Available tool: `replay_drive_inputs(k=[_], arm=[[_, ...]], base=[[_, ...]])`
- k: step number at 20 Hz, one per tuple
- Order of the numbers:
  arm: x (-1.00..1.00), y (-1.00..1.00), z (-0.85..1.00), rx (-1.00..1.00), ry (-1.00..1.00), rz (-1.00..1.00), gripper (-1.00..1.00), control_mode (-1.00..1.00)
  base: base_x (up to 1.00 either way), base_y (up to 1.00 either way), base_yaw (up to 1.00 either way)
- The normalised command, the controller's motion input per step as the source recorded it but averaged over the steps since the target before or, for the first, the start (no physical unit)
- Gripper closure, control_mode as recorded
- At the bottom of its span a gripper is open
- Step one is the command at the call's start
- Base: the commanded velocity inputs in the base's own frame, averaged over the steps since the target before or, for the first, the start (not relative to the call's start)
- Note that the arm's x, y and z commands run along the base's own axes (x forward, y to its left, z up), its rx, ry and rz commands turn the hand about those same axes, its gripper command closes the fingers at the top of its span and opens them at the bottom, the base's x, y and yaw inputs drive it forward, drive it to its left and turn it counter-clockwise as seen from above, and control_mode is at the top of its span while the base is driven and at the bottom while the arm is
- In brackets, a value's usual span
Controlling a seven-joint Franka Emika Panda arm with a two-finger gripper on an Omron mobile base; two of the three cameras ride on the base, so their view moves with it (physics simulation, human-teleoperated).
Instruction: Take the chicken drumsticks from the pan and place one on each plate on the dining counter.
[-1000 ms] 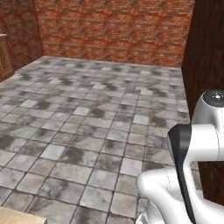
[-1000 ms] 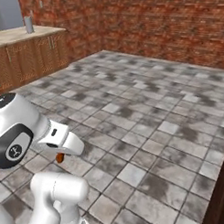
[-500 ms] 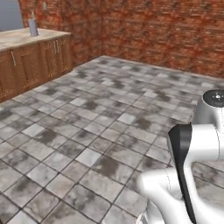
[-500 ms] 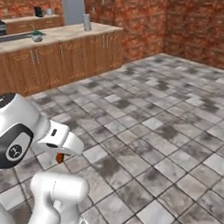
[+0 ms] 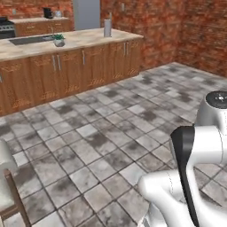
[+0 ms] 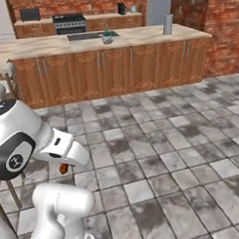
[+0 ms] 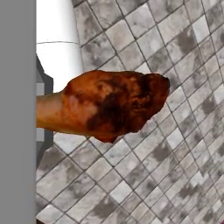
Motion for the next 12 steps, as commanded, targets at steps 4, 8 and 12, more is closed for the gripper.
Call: replay_drive_inputs(k=[4,8,12], arm=[[0.0,0.0,0.0,0.0,0.0,0.0,1.0,1.0],[0.0,0.0,0.0,0.0,0.0,0.0,1.0,1.0],[0.0,0.0,0.0,0.0,0.0,0.0,1.0,1.0]], base=[[0.97,0.0,0.58],[0.54,0.02,0.61],[0.03,0.17,0.67]])
